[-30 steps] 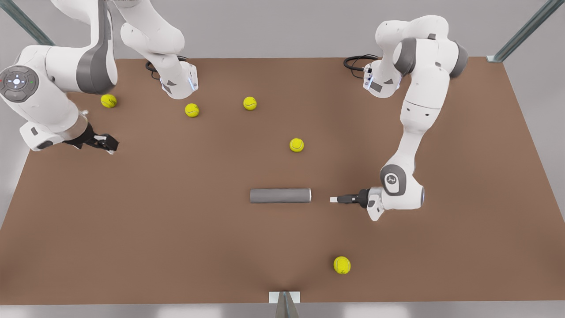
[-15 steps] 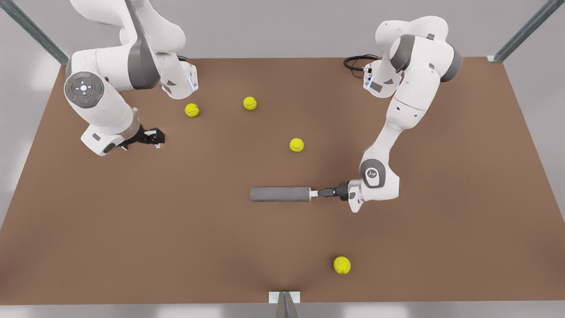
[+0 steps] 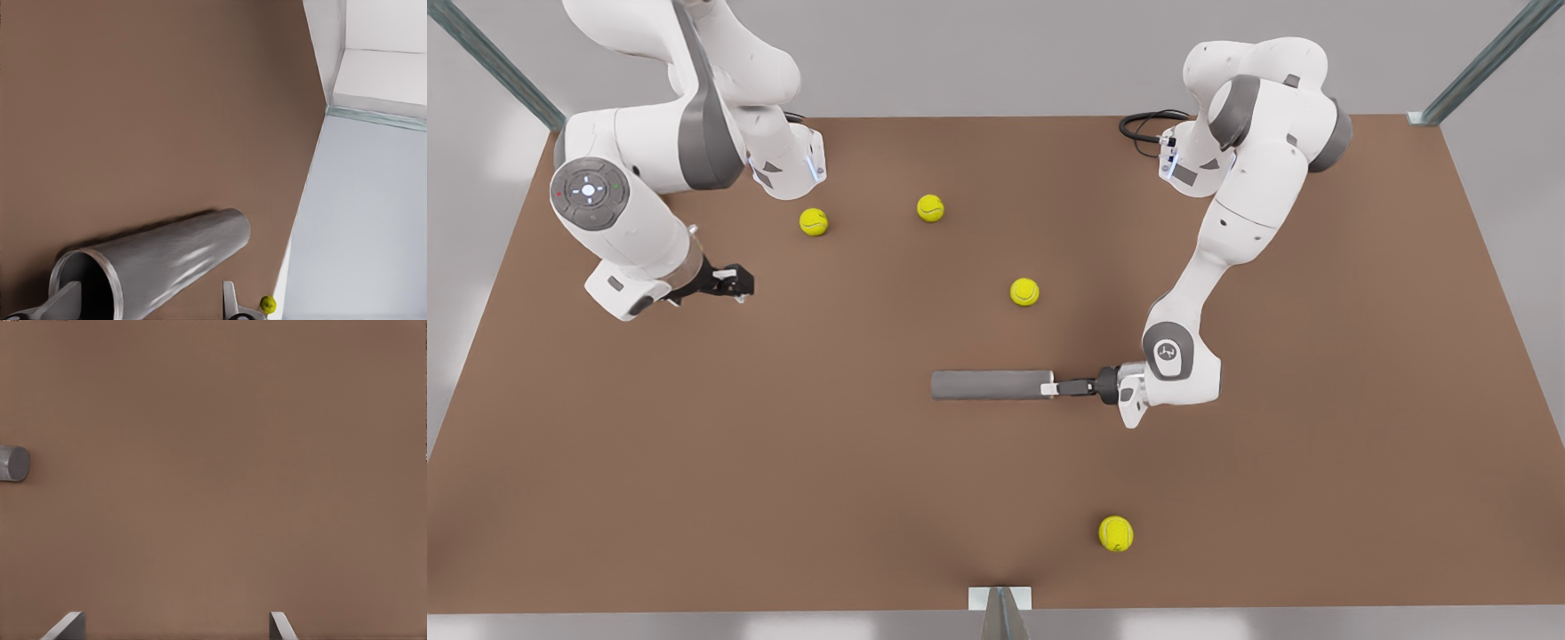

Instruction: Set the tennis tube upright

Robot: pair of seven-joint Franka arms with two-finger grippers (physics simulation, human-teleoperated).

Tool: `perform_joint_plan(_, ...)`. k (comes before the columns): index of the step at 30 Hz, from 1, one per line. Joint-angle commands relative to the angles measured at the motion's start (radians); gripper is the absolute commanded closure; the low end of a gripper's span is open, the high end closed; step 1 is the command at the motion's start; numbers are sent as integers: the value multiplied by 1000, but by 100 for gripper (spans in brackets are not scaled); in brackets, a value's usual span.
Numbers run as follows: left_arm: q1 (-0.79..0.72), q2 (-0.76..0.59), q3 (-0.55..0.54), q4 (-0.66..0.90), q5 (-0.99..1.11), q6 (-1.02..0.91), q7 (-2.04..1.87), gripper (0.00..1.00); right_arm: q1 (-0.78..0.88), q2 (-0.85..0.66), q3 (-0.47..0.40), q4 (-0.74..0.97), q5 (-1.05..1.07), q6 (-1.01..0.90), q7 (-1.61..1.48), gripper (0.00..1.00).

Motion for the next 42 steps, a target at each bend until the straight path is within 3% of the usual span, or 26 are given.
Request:
perform_joint_plan(1,0,0,-2,0,-2,0,0,0,2,0,0,-1,1,0,0,0)
perform_joint_plan(19,-6,41,-42,-3,-1,0,-5,0,-5,0,0,16,-2,2,-3,0)
perform_joint_plan(20,-4,43,-47,-3,-1,2,-5,5,-3,0,0,16,-2,2,-3,0)
perform_joint_plan(22,-4,44,-47,-3,-1,0,-5,25,-6,1,0,16,-2,2,-3,0)
perform_joint_plan(23,-6,44,-47,-2,-1,2,-5,27,-5,1,0,16,-2,2,-3,0)
perform_joint_plan(42,-6,66,-76,0,-2,17,-12,28,-2,8,0,15,2,2,0,0)
